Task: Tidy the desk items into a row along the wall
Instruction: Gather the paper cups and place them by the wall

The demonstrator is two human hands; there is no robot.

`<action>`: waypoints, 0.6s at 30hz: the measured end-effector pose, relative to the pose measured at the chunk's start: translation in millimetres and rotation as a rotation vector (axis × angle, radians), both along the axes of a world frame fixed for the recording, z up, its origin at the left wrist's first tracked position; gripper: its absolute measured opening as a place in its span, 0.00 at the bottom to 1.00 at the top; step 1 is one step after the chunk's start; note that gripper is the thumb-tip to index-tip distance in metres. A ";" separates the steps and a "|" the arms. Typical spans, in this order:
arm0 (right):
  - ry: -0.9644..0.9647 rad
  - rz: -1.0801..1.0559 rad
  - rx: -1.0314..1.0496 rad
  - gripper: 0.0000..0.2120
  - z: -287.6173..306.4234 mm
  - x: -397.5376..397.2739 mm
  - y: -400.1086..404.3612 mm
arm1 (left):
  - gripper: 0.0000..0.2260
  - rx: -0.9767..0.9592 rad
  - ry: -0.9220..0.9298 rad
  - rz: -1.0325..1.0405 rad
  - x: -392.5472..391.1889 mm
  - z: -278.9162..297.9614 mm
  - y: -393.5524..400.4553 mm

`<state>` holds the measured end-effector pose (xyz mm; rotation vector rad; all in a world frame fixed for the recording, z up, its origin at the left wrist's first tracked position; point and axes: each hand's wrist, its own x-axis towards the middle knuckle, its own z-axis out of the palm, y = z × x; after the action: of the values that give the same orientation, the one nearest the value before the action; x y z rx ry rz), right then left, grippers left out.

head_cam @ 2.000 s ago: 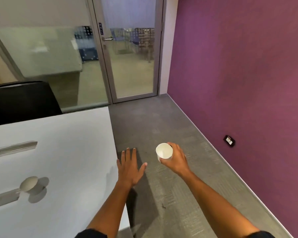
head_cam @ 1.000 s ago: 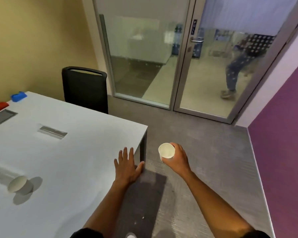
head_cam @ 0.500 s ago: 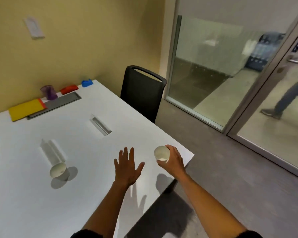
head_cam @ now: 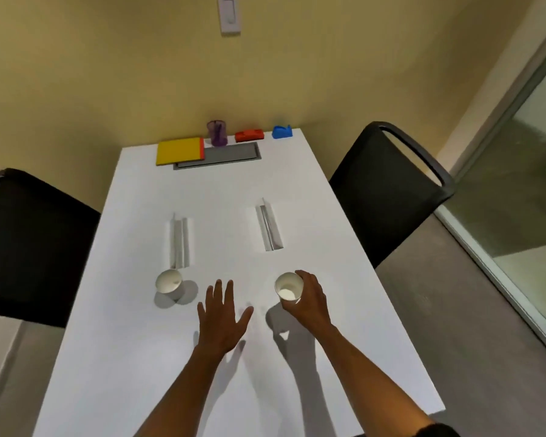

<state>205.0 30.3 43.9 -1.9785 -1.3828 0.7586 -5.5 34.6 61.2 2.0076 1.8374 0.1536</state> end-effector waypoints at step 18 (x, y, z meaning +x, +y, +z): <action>0.088 0.131 -0.100 0.38 -46.9 -2.7 112.8 | 0.38 -0.052 -0.023 0.303 -17.3 -55.0 21.6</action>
<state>202.3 143.1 -2.9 -1.9188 -1.4583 0.9799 -22.9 56.2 6.2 1.6765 2.0984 0.2124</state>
